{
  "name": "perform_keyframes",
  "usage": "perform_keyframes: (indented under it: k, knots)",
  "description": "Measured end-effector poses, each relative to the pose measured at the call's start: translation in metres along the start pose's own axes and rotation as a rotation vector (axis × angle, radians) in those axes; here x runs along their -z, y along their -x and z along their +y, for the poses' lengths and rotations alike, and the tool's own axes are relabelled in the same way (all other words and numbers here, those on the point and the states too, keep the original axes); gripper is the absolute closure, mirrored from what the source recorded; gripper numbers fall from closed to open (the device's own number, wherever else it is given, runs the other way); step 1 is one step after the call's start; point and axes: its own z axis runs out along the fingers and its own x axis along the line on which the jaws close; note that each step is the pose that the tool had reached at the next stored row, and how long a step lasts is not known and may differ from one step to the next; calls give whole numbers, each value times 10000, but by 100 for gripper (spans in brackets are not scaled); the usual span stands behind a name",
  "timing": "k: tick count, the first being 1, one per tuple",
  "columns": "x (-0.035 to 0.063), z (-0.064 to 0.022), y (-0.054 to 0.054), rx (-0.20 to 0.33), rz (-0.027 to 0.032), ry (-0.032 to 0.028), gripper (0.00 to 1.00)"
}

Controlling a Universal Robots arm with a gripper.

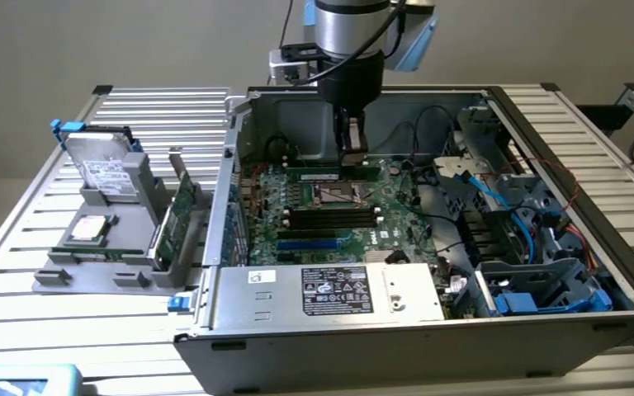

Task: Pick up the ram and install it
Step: 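Insert the ram into the slot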

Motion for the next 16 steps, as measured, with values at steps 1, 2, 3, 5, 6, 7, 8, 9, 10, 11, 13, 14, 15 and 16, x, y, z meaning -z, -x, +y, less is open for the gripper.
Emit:
perform_keyframes:
  k: [1, 2, 3, 5, 6, 7, 8, 9, 10, 11, 13, 14, 15, 16]
  knots:
    - [-10, 0, 0, 0, 1, 0, 87]
    - [-21, 0, 1, 0, 0, 0, 87]
    - [-30, -2, -1, 2, 0, 0, 87]
    - [-49, -11, -8, 2, 0, 0, 87]
    - [-60, -17, -12, 2, 0, 0, 87]
    - [-71, -17, -13, 1, -1, 0, 87]
    - [-83, -16, -12, 1, -1, 0, 87]
    - [-91, -16, -12, 0, 0, 3, 87]
    - [-96, -15, -12, 0, 4, 8, 87]
    - [-101, -15, -12, 1, 16, 12, 87]
    - [-123, -15, -11, 5, 44, 20, 87]
    - [-139, -14, -10, 6, 58, 20, 87]
    - [-156, -13, -10, 7, 70, 20, 87]
    - [-175, -12, -9, 8, 82, 21, 87]
